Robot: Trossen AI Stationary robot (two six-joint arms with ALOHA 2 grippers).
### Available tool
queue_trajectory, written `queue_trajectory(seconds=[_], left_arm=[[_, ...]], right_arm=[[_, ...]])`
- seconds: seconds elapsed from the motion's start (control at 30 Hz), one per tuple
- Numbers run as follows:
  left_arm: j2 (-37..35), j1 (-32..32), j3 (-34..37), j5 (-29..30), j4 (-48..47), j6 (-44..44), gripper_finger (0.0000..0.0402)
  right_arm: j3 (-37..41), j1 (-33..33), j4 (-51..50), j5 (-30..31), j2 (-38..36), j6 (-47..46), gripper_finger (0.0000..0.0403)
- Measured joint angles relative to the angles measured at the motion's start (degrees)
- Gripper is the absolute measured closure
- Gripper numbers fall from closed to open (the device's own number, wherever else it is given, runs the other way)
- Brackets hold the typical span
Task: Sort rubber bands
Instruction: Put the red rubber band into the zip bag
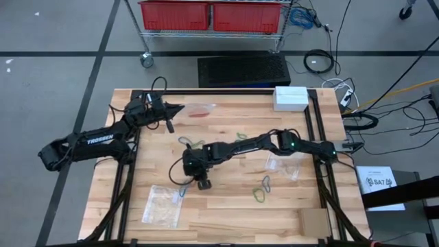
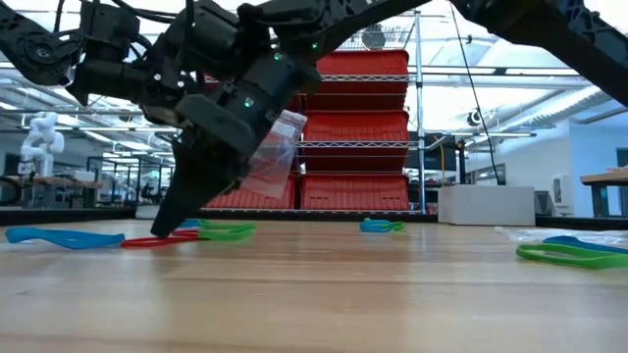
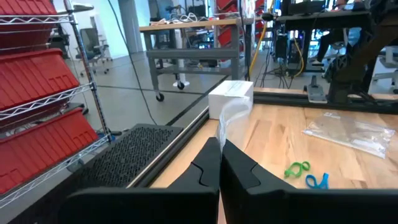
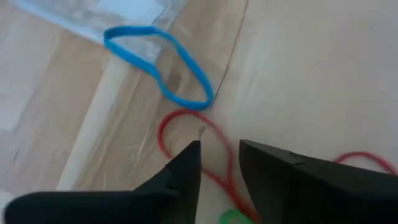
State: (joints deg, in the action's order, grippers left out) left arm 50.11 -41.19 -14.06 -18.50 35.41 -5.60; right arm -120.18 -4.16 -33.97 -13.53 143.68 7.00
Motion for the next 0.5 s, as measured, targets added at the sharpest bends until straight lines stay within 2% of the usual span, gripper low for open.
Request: queue_trajectory(seconds=[0.23, 0.4, 0.5], left_arm=[[0.00, 0.00, 0.00, 0.99, -0.49, -0.78, 0.0401], [0.00, 0.00, 0.00, 1.02, -0.47, -0.80, 0.0401], [0.00, 0.00, 0.00, 1.03, -0.48, -0.81, 0.0401]], right_arm=[[-0.02, 1.17, 0.00, 6.06, 0.02, 0.00, 0.0395], [-0.07, 2.38, -0.39, 10.23, 0.02, -0.79, 0.0400], [-0.09, 3.24, -0.51, 10.02, 0.02, -1.71, 0.0401]])
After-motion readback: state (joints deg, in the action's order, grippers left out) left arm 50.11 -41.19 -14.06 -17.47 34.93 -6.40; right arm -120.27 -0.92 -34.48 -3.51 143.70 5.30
